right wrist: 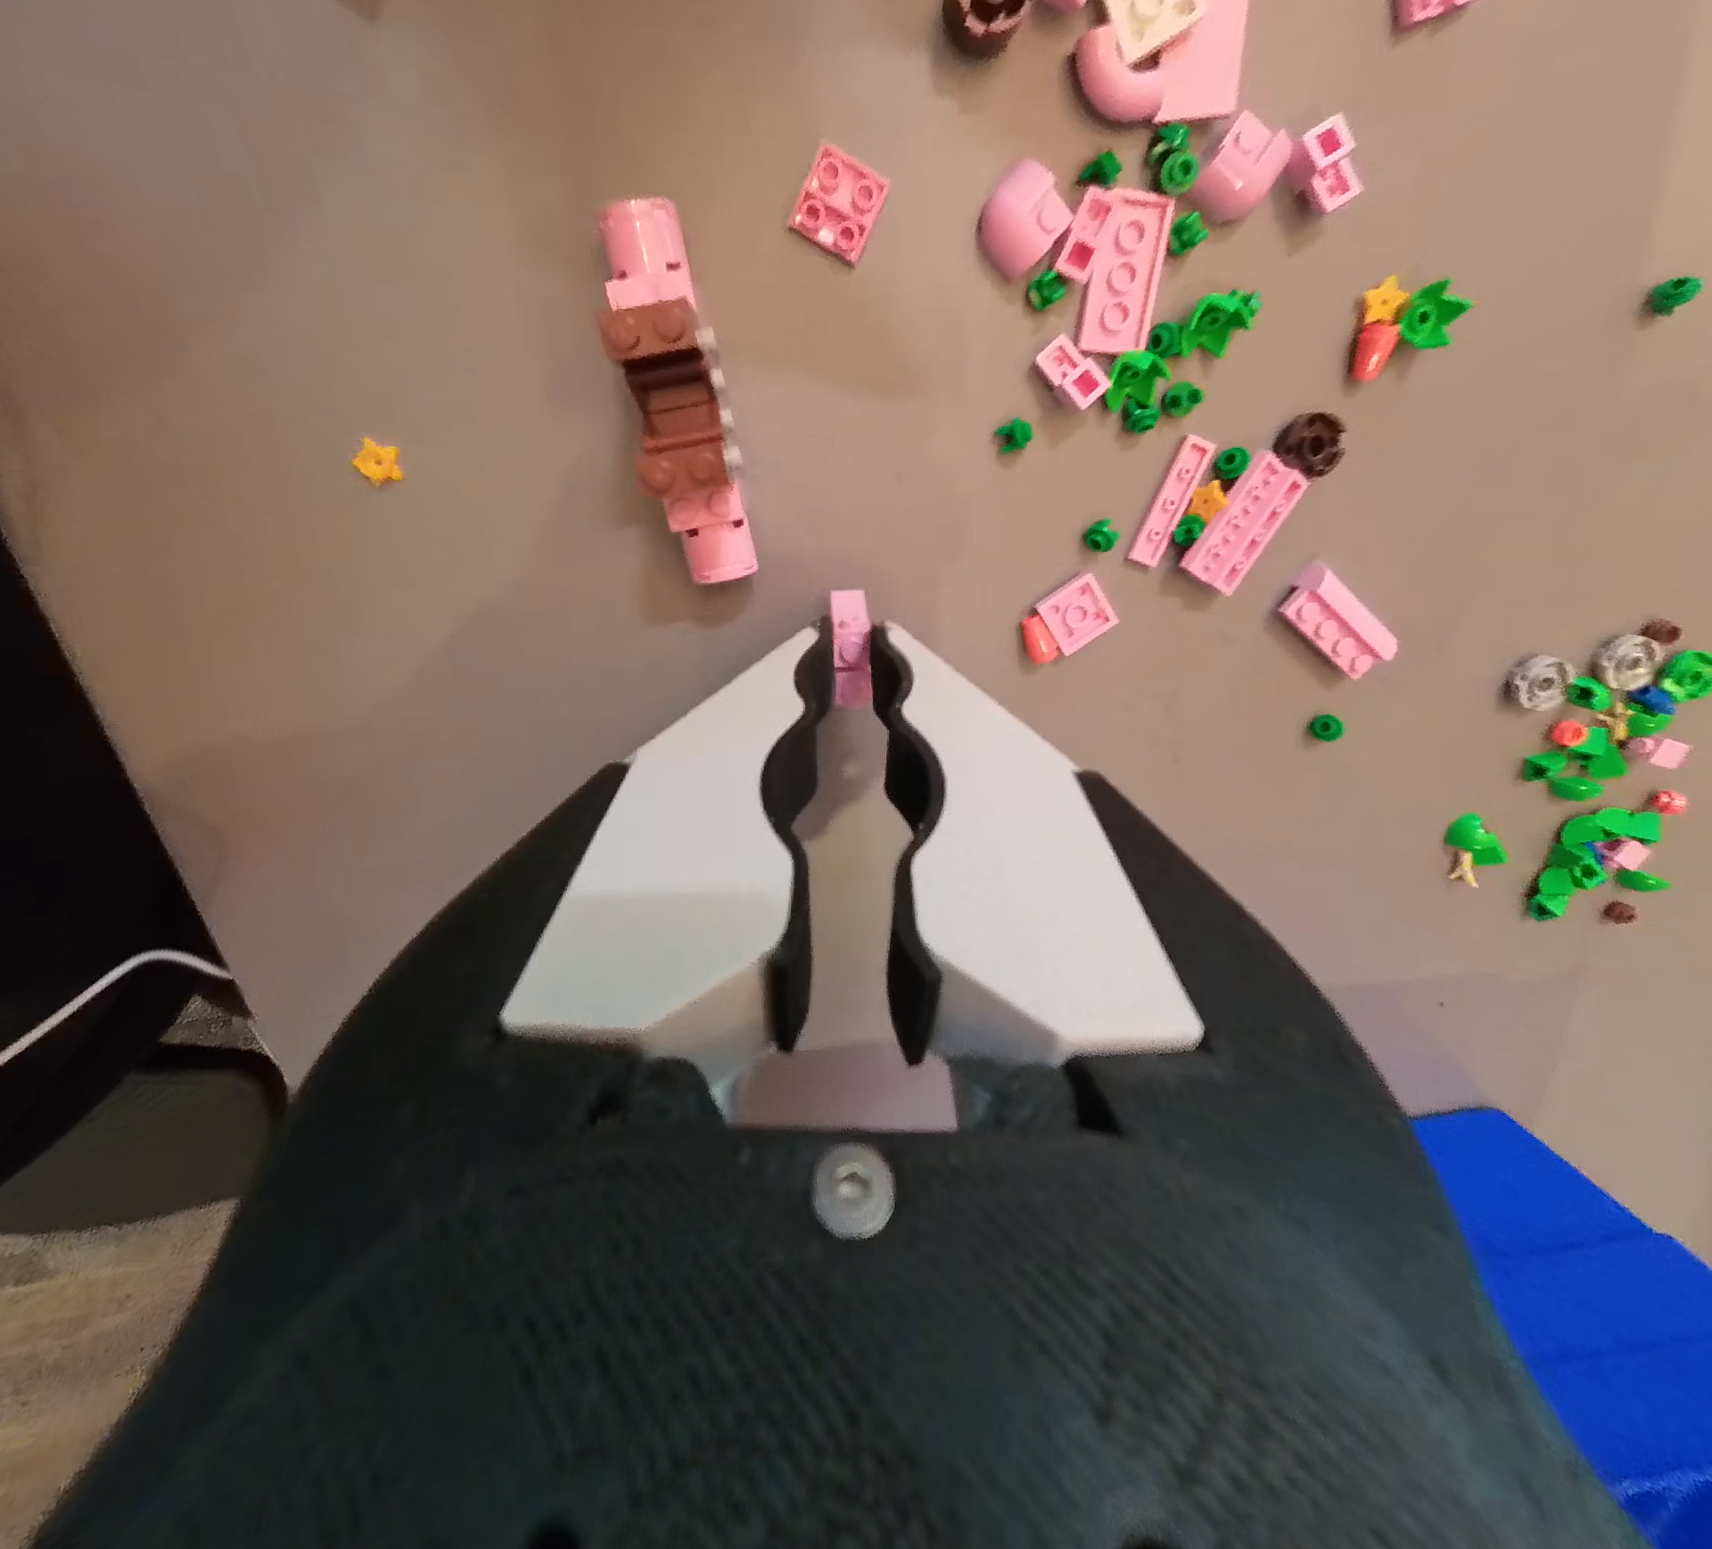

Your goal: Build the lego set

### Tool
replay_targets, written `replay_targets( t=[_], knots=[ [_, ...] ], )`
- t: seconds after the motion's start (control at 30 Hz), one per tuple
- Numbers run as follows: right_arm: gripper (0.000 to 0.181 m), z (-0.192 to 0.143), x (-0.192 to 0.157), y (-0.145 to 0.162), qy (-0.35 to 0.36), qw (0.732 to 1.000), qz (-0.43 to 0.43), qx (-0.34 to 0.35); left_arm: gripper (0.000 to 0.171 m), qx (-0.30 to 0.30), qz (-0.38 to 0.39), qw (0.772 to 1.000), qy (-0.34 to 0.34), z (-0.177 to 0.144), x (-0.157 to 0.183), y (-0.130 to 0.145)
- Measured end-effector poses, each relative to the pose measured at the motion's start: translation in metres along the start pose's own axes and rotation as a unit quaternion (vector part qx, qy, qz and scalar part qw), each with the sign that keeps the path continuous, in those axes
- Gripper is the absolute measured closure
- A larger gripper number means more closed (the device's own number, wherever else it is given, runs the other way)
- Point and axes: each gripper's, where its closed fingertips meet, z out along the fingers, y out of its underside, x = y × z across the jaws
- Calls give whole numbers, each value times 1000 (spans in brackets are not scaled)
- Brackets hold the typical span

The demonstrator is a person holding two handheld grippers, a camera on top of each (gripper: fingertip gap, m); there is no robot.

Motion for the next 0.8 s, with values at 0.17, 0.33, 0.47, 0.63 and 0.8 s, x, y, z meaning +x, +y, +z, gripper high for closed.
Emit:
replay_targets(
  t=[0.17,0.33,0.47,0.63,0.8],
  knots=[
    [175,-2,1,-2,-12,1000,21,9,130,0,0,1000,1,0,0,0],
    [164,-1,6,0,10,1000,11,5,130,-1,1,1000,2,0,1,0],
    [150,1,8,-3,8,999,35,25,129,-3,1,1000,3,1,1,1],
    [146,10,6,1,-3,995,86,50,129,-4,-1,1000,5,1,2,1],
    [175,23,7,2,-17,988,130,79,129,-8,4,1000,11,3,5,2]
  ],
)
